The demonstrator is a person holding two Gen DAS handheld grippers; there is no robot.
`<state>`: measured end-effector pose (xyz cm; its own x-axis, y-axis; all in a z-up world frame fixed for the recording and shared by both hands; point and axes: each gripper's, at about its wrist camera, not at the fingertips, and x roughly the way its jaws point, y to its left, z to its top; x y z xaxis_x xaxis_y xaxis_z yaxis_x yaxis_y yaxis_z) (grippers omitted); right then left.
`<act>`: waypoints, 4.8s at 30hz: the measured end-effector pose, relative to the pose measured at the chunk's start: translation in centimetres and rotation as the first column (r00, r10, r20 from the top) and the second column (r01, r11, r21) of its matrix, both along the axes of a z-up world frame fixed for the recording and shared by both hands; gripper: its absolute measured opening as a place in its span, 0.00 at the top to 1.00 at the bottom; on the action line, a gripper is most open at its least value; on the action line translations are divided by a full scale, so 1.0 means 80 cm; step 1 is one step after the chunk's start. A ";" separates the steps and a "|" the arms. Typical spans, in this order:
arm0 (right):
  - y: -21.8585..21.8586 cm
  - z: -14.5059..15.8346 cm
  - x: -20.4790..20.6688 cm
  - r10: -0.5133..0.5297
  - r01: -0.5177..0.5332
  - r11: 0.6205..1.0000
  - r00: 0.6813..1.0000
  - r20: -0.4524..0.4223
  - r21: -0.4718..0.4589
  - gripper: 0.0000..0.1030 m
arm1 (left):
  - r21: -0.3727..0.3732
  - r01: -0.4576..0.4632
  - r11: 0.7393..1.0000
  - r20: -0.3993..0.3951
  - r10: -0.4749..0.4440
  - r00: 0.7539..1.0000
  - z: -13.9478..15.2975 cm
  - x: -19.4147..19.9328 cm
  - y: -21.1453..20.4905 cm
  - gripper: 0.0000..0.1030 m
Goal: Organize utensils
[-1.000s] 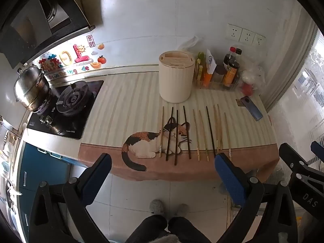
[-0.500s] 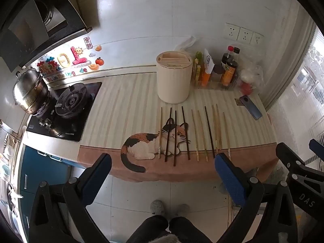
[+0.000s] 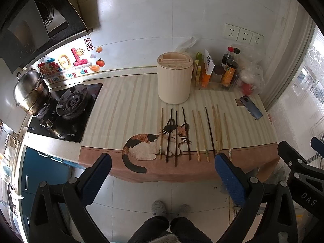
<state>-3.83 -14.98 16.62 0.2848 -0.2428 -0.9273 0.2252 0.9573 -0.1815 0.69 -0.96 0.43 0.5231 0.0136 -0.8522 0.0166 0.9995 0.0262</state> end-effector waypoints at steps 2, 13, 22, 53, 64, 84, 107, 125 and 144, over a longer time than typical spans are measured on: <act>0.000 0.001 0.000 -0.001 0.001 1.000 1.000 -0.001 0.001 0.00 | 0.001 0.000 1.000 0.001 0.000 1.000 0.001 0.000 0.000 0.00; 0.000 0.000 0.001 0.000 0.000 1.000 1.000 0.003 -0.001 0.00 | -0.017 0.012 1.000 -0.003 -0.012 1.000 0.006 -0.001 0.001 0.00; -0.001 0.010 0.002 0.006 -0.006 1.000 1.000 0.010 -0.010 0.00 | -0.019 0.009 1.000 -0.001 -0.009 1.000 0.010 -0.001 0.003 0.00; 0.005 0.014 0.007 0.006 -0.006 1.000 1.000 0.023 -0.013 0.00 | -0.014 0.007 1.000 0.017 -0.006 1.000 0.013 -0.007 0.009 0.00; 0.009 0.010 0.001 0.003 -0.003 1.000 0.999 0.039 0.004 0.00 | 0.004 0.000 1.000 0.098 0.000 0.995 0.007 -0.017 0.011 0.00; -0.060 -0.258 0.085 -0.049 0.081 0.962 0.991 -0.128 0.262 0.59 | 0.049 -0.124 0.991 -0.089 0.128 0.988 -0.199 0.177 0.067 0.03; -0.040 -0.544 0.234 -0.062 0.191 0.961 0.855 -0.514 0.202 0.72 | -0.036 0.104 0.994 -0.436 -0.109 0.893 -0.395 0.317 0.023 0.96; 0.009 -0.568 0.243 0.022 0.096 0.987 0.720 -0.693 0.131 0.92 | -0.061 0.041 0.997 -0.554 -0.068 0.829 -0.416 0.261 0.041 0.92; -0.028 -0.549 0.211 -0.028 0.149 0.977 0.799 -0.601 0.153 0.93 | -0.003 0.005 1.000 -0.481 -0.006 0.877 -0.387 0.201 0.023 0.96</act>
<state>13.04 -17.25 -27.31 -0.3494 -0.0486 -0.9357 0.2170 0.9673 -0.1313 16.81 0.86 -30.54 0.0490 0.0102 -0.9987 0.0323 0.9994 0.0118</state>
